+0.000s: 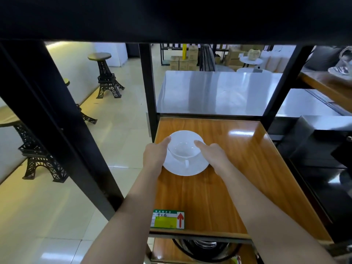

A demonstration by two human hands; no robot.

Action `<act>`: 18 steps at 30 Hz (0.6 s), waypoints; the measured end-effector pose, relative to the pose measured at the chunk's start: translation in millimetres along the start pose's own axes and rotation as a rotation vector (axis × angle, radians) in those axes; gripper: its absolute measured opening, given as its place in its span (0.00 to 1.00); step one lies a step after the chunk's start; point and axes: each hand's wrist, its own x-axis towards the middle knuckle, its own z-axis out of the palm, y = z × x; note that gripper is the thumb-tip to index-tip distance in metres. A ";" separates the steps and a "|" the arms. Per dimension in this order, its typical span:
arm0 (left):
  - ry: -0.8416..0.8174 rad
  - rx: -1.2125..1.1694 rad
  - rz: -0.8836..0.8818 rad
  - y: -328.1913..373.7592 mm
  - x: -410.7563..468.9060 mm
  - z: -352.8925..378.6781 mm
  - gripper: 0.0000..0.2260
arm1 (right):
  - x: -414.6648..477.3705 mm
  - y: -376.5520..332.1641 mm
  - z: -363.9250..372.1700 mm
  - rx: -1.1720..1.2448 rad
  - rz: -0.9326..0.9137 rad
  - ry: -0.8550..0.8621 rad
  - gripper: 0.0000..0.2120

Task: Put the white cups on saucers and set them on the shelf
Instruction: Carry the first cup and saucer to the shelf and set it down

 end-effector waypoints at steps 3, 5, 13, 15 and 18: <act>-0.004 0.068 0.002 0.3 0.0 -0.3 0.23 | -4.3 -2.8 -3.4 -0.055 0.000 0.038 0.38; 0.011 0.164 0.042 1.5 -2.5 -1.4 0.24 | -8.9 -2.2 -7.8 -0.100 -0.027 0.106 0.41; 0.198 0.553 0.463 3.3 -51.8 -15.6 0.27 | -52.6 20.4 -32.1 -0.229 -0.289 0.247 0.40; 0.182 0.561 0.562 -1.2 -67.0 -18.3 0.26 | -65.0 29.2 -37.4 -0.243 -0.329 0.255 0.39; 0.113 0.578 0.639 -9.6 -92.4 -16.9 0.24 | -85.6 44.9 -46.2 -0.235 -0.371 0.246 0.40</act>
